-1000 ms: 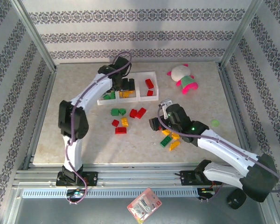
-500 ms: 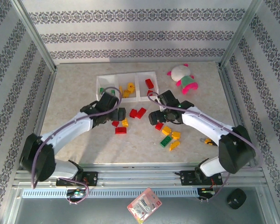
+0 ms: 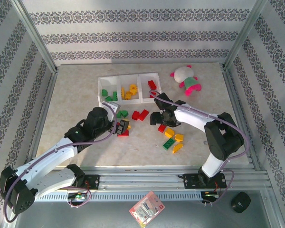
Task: Sort the legos into containers by color
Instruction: Pick up the lego from the center of the table.
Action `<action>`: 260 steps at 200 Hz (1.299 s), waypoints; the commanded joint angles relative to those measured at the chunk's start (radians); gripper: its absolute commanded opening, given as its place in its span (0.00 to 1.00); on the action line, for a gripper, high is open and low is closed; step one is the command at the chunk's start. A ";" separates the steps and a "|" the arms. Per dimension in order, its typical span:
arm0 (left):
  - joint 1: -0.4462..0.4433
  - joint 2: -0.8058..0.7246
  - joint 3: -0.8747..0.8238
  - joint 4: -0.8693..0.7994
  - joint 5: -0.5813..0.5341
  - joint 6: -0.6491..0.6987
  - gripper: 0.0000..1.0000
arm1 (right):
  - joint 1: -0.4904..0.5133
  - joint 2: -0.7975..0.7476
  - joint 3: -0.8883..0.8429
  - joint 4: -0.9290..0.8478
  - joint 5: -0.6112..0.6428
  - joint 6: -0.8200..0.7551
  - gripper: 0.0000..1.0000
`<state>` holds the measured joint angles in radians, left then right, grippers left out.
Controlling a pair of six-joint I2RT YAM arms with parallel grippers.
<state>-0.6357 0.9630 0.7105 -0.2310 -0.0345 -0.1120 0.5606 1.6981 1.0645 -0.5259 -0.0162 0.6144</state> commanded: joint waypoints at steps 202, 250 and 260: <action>-0.007 -0.080 -0.086 0.104 0.082 0.059 0.99 | 0.102 0.115 0.061 -0.018 0.051 0.081 0.31; -0.010 -0.076 -0.099 0.146 0.126 0.038 0.99 | 0.084 0.013 0.093 -0.011 0.082 0.054 0.30; -0.012 -0.073 -0.102 0.167 0.131 0.030 0.99 | 0.071 -0.005 0.108 -0.002 0.098 0.043 0.30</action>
<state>-0.6357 0.8928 0.6170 -0.1425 0.0624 -0.0597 0.6552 1.7691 1.1175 -0.5293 0.0307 0.6930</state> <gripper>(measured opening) 0.993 0.301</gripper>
